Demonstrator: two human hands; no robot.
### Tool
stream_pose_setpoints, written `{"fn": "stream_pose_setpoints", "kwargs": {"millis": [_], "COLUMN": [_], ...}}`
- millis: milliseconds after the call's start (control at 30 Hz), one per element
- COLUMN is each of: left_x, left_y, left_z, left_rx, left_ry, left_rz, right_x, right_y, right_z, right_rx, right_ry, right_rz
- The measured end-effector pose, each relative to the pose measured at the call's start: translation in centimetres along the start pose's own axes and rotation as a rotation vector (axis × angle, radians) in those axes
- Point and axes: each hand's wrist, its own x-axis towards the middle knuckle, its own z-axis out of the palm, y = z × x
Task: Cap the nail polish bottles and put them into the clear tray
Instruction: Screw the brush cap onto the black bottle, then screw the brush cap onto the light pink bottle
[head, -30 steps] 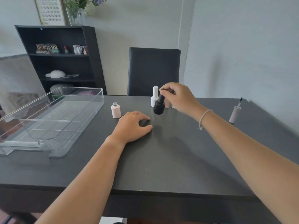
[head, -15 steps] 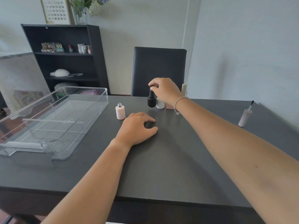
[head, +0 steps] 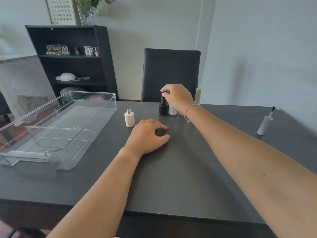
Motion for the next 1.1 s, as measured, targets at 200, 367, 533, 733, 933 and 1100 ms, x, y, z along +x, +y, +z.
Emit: {"fn": "stream_pose_setpoints", "kwargs": {"millis": [200, 367, 533, 733, 933, 1100], "left_x": [0.1, 0.2, 0.2, 0.1, 0.4, 0.8], "left_y": [-0.1, -0.1, 0.1, 0.3, -1.2, -2.2], "left_z": [0.1, 0.0, -0.1, -1.5, -1.9, -1.7], "left_rx": [-0.003, -0.027, -0.136, -0.143, -0.223, -0.191], "left_ry": [-0.001, 0.010, 0.129, 0.684, 0.587, 0.491], "left_rz": [-0.003, 0.004, -0.047, -0.180, -0.508, -0.540], "right_x": [-0.1, -1.1, -4.0, -8.7, -11.1, -12.4], "right_y": [0.0, 0.2, 1.2, 4.5, 6.8, 7.6], "right_z": [0.0, -0.5, -1.6, -2.2, -3.3, -3.8], "right_rx": [-0.002, 0.045, 0.194, 0.244, 0.250, 0.228], "right_ry": [0.002, 0.046, 0.168, 0.152, 0.155, 0.163], "right_rz": [-0.005, -0.048, -0.108, -0.043, 0.006, 0.017]}}
